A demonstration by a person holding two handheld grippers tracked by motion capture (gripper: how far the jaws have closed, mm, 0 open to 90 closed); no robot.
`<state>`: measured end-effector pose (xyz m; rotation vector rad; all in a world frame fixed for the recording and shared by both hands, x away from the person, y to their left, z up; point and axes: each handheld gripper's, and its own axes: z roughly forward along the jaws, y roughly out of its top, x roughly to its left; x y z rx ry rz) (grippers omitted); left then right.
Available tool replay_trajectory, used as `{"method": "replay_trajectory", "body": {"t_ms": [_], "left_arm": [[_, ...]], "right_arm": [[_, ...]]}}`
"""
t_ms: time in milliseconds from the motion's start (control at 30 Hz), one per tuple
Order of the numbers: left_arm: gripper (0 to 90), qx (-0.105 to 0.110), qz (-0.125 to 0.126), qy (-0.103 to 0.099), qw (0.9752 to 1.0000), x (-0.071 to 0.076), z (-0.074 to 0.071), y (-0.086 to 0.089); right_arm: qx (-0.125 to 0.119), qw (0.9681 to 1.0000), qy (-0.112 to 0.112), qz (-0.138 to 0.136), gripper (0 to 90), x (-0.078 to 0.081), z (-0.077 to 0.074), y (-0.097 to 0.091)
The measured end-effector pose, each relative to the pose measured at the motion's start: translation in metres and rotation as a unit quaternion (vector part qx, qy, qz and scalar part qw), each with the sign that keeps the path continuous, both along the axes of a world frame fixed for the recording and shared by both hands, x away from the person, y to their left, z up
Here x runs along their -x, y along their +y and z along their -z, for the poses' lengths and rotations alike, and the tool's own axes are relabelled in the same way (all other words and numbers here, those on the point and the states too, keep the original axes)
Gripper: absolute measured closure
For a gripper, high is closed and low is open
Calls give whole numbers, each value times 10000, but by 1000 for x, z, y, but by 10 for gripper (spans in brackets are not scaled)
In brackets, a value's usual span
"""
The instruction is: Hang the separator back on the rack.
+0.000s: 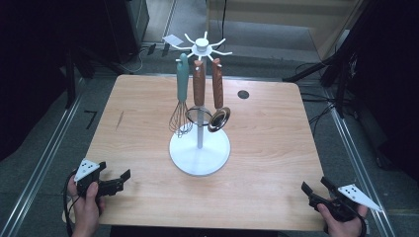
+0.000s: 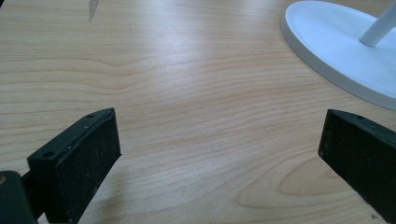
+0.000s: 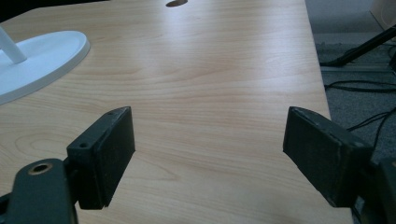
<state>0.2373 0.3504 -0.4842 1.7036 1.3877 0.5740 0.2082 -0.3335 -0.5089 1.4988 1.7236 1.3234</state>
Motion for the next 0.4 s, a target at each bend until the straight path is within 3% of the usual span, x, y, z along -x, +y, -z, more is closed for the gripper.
{"method": "replay_trajectory", "body": {"t_ms": [233, 400], "left_arm": [[0, -4, 0, -12, 10000, 0, 0, 0], [0, -19, 46, -6, 10000, -1, 0, -2]], "right_arm": [[-41, 10000, -32, 73, 180, 1, 2, -7], [158, 9996, -5, 223, 182, 0, 1, -5]]}}
